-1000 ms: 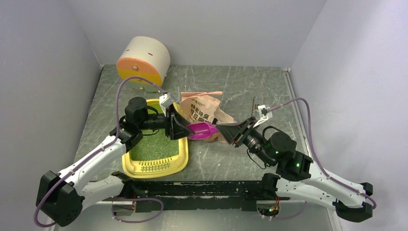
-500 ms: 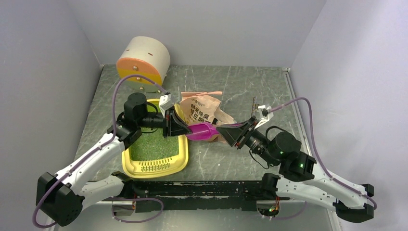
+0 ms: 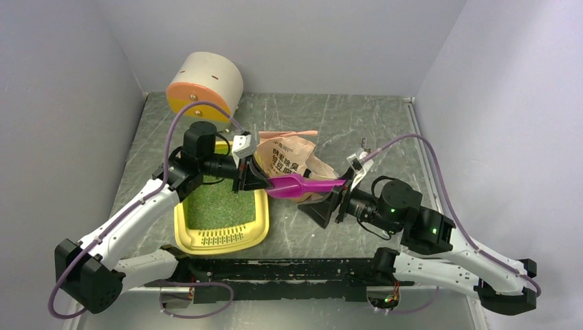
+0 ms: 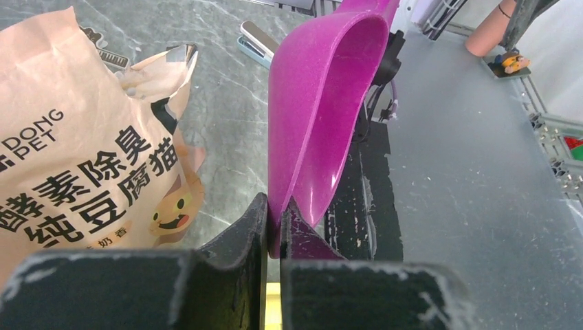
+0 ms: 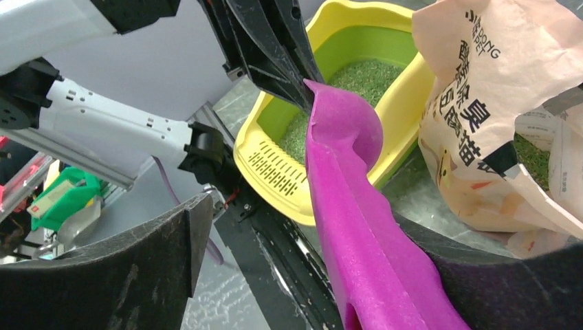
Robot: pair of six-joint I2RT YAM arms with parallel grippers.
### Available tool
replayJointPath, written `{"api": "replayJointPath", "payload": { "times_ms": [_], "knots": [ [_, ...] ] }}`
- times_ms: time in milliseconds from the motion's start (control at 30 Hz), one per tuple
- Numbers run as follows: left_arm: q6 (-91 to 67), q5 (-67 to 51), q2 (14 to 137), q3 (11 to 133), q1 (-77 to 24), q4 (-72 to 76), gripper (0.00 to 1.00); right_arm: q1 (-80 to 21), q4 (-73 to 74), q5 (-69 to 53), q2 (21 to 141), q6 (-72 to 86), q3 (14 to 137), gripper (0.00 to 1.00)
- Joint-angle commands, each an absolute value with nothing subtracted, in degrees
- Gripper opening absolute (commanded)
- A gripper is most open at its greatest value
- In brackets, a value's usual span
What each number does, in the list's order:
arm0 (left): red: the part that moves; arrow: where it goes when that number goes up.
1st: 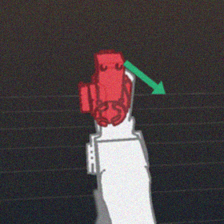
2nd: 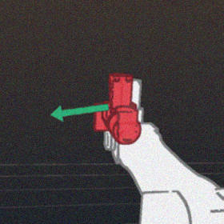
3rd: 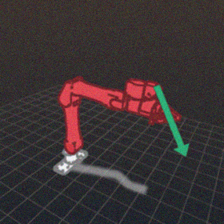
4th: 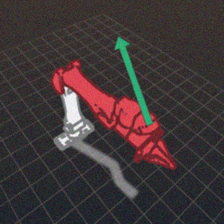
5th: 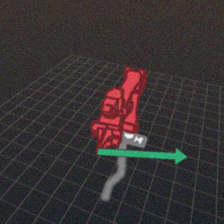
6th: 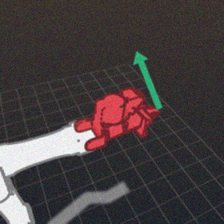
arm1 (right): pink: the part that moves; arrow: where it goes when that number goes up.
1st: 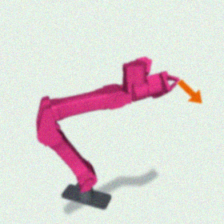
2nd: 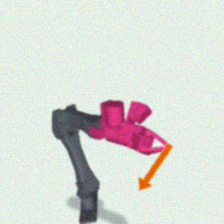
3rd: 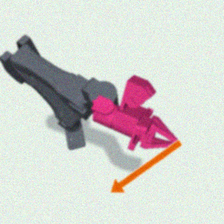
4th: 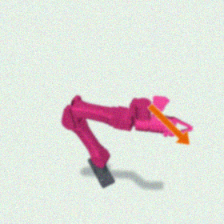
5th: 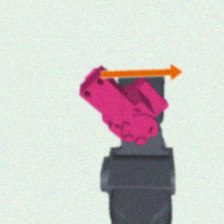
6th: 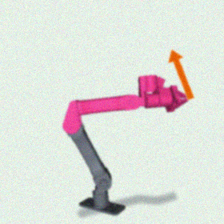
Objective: Fill the litter box with clean litter
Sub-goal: Adjust the spatula.
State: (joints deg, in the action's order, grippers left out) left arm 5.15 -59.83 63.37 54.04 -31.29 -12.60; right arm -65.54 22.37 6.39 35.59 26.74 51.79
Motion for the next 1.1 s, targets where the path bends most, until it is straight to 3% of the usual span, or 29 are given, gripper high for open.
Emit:
{"api": "replayJointPath", "payload": {
  "times_ms": [0,300,700,833,1067],
  "knots": [
    [11.72,-61.55,63.57,56.65,-30.45,-18.18,0.05,-65.66,25.10,6.27,34.09,24.46,55.19,0.82],
    [12.52,-64.91,63.68,56.84,-25.99,-19.15,0.05,-65.71,27.40,17.47,36.12,24.38,56.31,0.84],
    [18.01,-68.94,67.62,59.63,-23.52,-24.11,0.05,-64.82,31.62,6.40,45.84,16.67,65.99,0.92],
    [17.10,-68.40,67.64,59.30,-23.17,-22.75,0.05,-59.65,32.45,3.97,49.91,16.23,66.88,0.92],
    [15.83,-67.81,68.56,60.04,-21.65,-21.51,0.05,-31.92,22.03,-35.62,54.05,15.11,63.74,0.89]
  ]
}}
